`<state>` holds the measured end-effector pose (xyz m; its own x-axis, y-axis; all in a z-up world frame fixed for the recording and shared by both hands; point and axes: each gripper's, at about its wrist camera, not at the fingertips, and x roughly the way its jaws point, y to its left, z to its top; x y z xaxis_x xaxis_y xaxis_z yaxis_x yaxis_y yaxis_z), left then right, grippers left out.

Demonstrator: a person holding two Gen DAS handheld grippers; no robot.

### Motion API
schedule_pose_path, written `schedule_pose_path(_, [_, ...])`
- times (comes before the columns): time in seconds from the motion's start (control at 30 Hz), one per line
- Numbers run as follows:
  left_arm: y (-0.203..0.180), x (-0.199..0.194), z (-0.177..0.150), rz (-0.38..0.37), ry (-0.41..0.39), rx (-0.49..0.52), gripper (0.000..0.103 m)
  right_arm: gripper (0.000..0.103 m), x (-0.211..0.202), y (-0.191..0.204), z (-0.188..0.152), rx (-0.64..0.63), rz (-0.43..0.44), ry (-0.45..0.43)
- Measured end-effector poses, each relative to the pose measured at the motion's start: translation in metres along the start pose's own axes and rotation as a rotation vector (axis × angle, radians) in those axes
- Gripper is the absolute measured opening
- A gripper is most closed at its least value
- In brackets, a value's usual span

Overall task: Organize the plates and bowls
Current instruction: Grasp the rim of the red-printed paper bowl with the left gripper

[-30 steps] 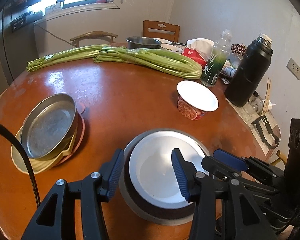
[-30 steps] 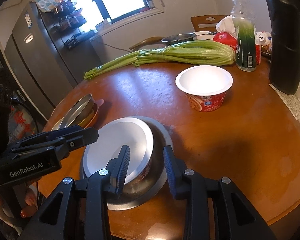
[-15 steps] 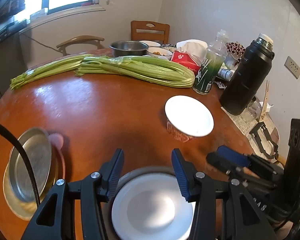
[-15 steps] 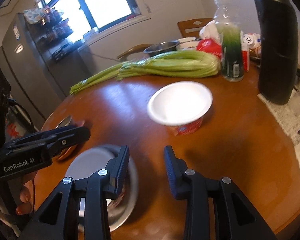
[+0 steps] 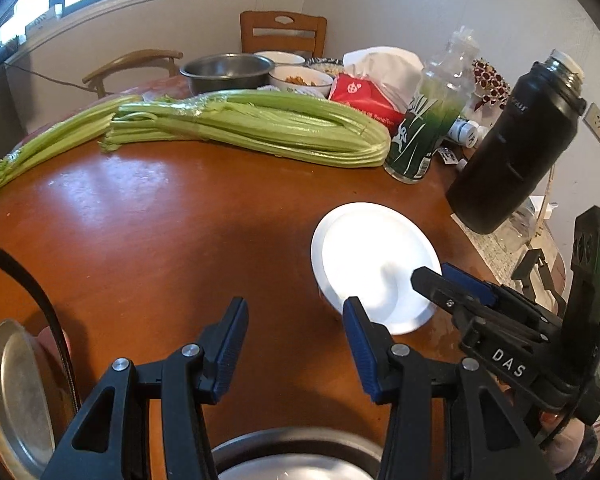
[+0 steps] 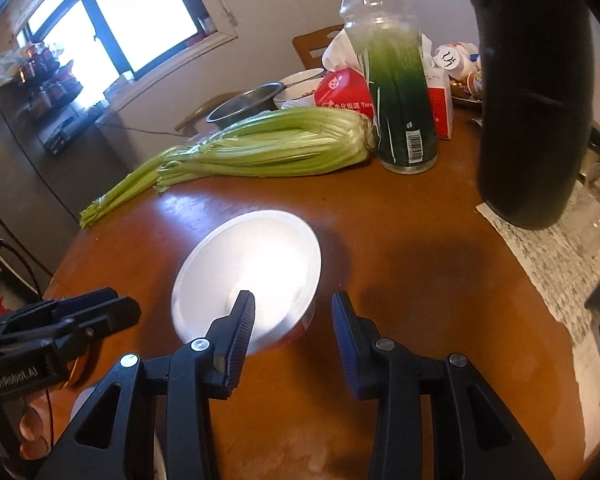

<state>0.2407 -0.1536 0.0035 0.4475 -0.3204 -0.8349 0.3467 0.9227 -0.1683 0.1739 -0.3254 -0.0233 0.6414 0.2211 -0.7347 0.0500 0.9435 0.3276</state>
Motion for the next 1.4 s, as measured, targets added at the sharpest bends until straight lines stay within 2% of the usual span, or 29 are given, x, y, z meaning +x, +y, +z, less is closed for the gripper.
schedule_pose_path(0.5, [0.026, 0.028, 0.007, -0.030, 0.054, -0.079, 0.049, 0.036, 0.033, 0.041, -0.001, -0.212, 0.036, 0.050])
schedule_pose_path(0.73, [0.037, 0.040, 0.002, -0.008, 0.103, -0.108, 0.049, 0.036, 0.041, 0.055, -0.008, -0.198, 0.118, 0.098])
schedule_pose_path(0.8, [0.037, 0.043, 0.000, -0.013, 0.113, -0.107, 0.045, 0.035, 0.042, 0.058, -0.010, -0.181, 0.133, 0.113])
schedule_pose_path(0.93, [0.037, 0.039, -0.002, -0.024, 0.106, -0.100, 0.036, 0.034, 0.042, 0.061, -0.012, -0.172, 0.135, 0.118])
schedule_pose_path(1.4, [0.039, -0.001, 0.000, -0.042, 0.010, -0.115, 0.036, 0.034, 0.019, 0.083, -0.008, -0.197, 0.138, 0.066])
